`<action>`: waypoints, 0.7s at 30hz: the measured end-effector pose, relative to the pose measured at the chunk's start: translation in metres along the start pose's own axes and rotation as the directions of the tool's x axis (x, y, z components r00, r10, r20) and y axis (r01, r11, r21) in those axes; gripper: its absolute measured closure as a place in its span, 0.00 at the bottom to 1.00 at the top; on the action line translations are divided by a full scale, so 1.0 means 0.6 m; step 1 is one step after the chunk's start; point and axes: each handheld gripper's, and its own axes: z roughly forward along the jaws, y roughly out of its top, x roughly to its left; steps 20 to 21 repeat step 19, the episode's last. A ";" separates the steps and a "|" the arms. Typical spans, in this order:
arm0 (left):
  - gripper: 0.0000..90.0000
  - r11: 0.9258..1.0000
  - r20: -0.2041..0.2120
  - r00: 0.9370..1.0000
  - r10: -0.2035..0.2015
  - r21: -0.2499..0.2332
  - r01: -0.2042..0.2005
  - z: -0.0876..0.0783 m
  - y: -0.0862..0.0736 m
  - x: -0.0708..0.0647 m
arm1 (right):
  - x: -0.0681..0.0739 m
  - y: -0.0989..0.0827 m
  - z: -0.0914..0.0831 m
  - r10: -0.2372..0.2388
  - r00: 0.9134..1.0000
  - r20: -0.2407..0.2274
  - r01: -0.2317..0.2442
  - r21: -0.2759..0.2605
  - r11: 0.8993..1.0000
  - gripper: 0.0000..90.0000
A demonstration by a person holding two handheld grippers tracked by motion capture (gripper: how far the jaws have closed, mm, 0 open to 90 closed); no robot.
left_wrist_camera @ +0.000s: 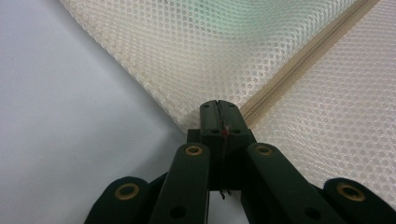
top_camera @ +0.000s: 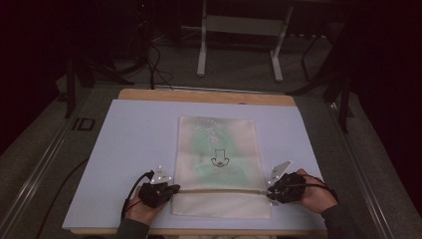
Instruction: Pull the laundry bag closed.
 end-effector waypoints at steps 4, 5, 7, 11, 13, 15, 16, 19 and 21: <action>0.99 1.000 -0.001 1.000 0.002 0.000 -0.002 0.000 0.000 0.000 | -0.001 -0.012 -0.007 0.044 0.999 0.026 -0.043 -0.055 0.998 0.78; 0.99 1.000 0.000 1.000 0.001 0.000 -0.001 0.000 0.000 0.000 | -0.001 -0.014 -0.009 0.058 0.998 0.032 -0.056 -0.069 0.996 0.78; 0.99 1.000 0.003 1.000 0.001 0.000 -0.001 0.000 0.000 0.001 | -0.003 -0.019 -0.011 0.075 0.997 0.035 -0.071 -0.101 0.992 0.77; 0.99 1.000 0.004 1.000 0.003 0.002 -0.003 0.000 0.000 0.001 | -0.005 -0.028 -0.012 0.098 0.994 0.038 -0.092 -0.131 0.987 0.77; 0.99 1.000 0.005 1.000 0.004 0.002 -0.004 0.000 0.000 0.002 | -0.007 -0.037 -0.014 0.116 0.992 0.041 -0.108 -0.157 0.982 0.76; 0.99 1.000 0.006 1.000 0.003 0.001 -0.003 0.000 0.000 0.002 | -0.007 -0.041 -0.015 0.130 0.991 0.038 -0.122 -0.162 0.979 0.76; 0.99 1.000 0.007 1.000 0.003 0.001 -0.003 0.000 0.000 0.002 | -0.007 -0.043 -0.019 0.138 0.990 0.035 -0.130 -0.166 0.978 0.76; 0.99 1.000 0.007 1.000 0.003 0.001 -0.003 0.000 0.000 0.002 | -0.009 -0.051 -0.025 0.162 0.986 0.035 -0.152 -0.195 0.969 0.75; 0.99 1.000 0.007 1.000 0.003 0.001 -0.003 0.000 0.000 0.002 | -0.009 -0.051 -0.025 0.162 0.986 0.035 -0.152 -0.195 0.969 0.75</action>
